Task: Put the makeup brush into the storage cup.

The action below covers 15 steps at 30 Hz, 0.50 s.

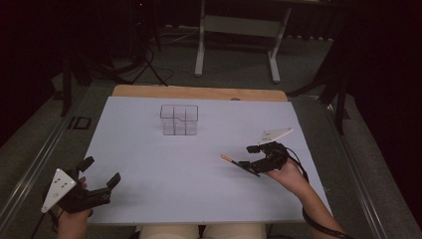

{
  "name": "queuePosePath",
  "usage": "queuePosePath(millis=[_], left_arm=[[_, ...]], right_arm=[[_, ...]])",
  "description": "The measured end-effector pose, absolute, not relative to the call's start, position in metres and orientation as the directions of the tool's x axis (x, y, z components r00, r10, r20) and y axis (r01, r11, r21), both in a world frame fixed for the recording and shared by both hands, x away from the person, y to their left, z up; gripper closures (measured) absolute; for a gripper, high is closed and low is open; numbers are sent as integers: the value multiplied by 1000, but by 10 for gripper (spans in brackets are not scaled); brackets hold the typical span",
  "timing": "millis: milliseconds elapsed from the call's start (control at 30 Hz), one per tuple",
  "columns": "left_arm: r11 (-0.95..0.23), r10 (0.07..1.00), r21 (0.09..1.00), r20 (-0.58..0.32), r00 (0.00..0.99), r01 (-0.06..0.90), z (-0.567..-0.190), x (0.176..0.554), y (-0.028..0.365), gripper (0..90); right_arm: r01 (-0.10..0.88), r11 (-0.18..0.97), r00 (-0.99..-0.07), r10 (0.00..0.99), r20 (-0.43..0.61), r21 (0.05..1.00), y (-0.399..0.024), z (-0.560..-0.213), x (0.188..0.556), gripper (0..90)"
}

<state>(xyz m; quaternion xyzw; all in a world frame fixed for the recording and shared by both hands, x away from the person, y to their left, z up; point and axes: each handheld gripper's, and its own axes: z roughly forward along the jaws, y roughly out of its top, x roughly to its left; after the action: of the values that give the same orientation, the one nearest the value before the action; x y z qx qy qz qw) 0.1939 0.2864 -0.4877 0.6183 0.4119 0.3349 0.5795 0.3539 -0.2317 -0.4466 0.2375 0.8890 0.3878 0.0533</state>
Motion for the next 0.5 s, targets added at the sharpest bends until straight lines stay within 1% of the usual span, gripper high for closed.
queuePosePath(millis=[167,200,300,400,500], left_arm=[[6,896,993,-59,440,119,-488,194,286,7],[6,896,993,-58,440,119,-488,194,286,7],[5,896,993,-57,441,119,-488,194,286,7],[5,896,993,-57,441,118,-487,194,286,7],[5,896,993,-57,441,118,-487,194,286,7]], right_arm=[[390,623,-886,455,91,679,-227,-453,358,345],[391,632,-887,454,89,669,-226,-454,358,375],[387,643,-891,446,88,660,-224,-455,360,426],[394,661,-894,437,100,638,-222,-458,363,466],[399,687,-898,427,108,607,-218,-461,365,477]])
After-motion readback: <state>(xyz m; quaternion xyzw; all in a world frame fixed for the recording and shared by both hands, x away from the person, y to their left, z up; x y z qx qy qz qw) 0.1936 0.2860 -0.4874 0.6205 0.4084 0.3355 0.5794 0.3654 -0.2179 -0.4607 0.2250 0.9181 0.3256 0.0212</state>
